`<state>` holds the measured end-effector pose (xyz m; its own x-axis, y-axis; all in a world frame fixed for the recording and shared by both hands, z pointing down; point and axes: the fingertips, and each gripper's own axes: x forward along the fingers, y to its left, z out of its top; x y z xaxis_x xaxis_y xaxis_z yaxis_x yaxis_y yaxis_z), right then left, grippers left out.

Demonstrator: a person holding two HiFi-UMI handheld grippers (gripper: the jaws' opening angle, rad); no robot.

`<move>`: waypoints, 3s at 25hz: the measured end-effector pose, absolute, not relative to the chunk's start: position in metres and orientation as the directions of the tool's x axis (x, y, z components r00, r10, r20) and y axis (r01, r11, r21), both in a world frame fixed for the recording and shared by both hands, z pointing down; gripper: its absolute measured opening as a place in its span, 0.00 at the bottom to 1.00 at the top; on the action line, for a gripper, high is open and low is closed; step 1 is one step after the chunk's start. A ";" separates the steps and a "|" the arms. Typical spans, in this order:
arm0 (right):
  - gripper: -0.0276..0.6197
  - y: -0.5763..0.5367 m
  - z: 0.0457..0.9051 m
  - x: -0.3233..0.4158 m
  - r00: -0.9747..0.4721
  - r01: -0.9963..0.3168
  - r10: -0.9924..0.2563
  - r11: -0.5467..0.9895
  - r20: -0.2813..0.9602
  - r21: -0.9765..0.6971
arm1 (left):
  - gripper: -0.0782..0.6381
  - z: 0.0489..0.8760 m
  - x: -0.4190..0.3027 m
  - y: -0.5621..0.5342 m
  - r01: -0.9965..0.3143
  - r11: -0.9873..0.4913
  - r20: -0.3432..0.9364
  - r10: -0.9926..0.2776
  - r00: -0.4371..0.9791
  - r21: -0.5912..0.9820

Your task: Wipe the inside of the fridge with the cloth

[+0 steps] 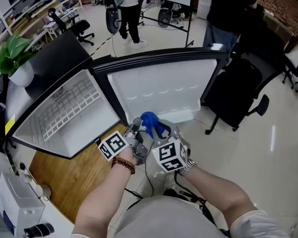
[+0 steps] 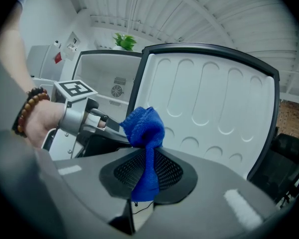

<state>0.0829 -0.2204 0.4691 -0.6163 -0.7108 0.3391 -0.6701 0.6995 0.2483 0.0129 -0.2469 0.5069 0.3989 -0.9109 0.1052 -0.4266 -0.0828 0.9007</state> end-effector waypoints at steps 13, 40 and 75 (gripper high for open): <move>0.12 -0.227 0.486 0.065 -0.603 -0.676 -0.677 0.715 0.422 0.182 | 0.20 0.505 0.012 -0.247 -0.405 -0.094 0.093 -0.904 0.418 0.910; 0.12 -0.271 0.487 0.197 -0.391 -0.842 -0.808 0.508 0.442 0.184 | 0.20 0.504 0.011 -0.248 -0.392 -0.084 0.091 -0.909 0.407 0.916; 0.12 -0.271 0.480 0.266 -0.297 -0.895 -0.849 0.407 0.437 0.184 | 0.22 0.544 0.018 -0.227 -0.452 -0.026 0.180 -0.896 0.406 0.892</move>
